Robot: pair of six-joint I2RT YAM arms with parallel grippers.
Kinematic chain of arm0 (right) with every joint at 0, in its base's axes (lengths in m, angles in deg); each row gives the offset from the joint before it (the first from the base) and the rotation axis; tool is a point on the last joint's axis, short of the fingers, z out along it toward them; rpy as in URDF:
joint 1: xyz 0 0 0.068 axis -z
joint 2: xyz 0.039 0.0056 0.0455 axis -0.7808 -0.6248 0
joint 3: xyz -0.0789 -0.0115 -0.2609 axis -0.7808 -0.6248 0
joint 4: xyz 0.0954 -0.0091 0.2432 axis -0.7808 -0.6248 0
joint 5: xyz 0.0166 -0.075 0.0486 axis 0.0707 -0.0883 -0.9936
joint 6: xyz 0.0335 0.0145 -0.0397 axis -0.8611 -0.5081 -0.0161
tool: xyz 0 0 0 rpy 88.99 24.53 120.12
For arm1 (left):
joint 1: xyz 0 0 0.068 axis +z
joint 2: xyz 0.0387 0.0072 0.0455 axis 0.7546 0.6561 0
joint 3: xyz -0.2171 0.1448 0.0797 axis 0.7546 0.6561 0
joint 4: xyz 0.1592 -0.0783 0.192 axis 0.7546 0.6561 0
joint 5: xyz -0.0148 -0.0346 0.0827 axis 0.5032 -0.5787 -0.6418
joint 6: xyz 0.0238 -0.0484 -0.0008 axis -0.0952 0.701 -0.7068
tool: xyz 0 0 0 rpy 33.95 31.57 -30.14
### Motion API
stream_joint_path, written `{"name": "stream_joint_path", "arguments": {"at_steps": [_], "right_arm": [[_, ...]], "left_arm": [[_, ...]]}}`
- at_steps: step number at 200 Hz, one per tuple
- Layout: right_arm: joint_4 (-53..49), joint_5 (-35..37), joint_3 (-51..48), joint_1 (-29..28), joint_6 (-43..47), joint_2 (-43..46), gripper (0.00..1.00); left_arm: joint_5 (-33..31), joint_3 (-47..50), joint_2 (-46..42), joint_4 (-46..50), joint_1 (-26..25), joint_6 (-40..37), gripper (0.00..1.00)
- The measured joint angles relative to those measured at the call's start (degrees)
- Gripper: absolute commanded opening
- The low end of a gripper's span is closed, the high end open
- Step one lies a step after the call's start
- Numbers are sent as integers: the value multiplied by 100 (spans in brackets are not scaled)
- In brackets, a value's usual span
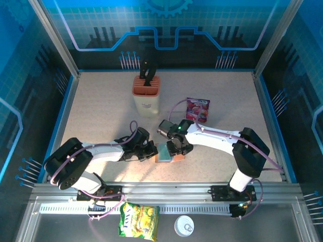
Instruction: Take the credit cards out of the card holder
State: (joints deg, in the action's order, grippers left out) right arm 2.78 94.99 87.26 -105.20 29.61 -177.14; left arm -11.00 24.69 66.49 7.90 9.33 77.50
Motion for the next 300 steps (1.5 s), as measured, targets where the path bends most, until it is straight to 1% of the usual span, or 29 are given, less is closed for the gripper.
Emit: {"name": "stream_joint_path", "arguments": {"at_steps": [21,25,40,61,81,106,148,185,191,209,223,300], "right_arm": [[-46,136,-68,59,20,-7,65],[-61,160,-90,70,15,-11,67],[-107,238,-153,103,33,-52,70],[-105,304,-238,136,37,-146,70],[-72,313,-299,177,59,-243,65],[22,304,-332,251,85,-428,65],[273,260,-503,304,140,-520,70],[378,136,-608,389,168,-424,73],[396,116,-627,407,177,-402,76],[444,85,-678,417,210,-356,78],[490,20,-713,424,223,-317,82],[691,-144,-824,481,221,-321,82]], "left_arm": [[0,0,0,0,0,0,1],[0,0,0,0,0,0,1],[2,0,0,2,0,-2,1],[0,0,0,4,0,-2,1],[0,0,0,7,2,-4,1],[0,-17,0,52,0,-9,1],[0,-72,0,184,0,-24,1],[0,-76,0,199,0,-24,1],[0,-76,0,199,0,-24,1],[0,-76,0,199,0,-24,1],[-2,-76,0,201,0,-24,1],[-2,-76,-2,212,0,-24,1]]}}
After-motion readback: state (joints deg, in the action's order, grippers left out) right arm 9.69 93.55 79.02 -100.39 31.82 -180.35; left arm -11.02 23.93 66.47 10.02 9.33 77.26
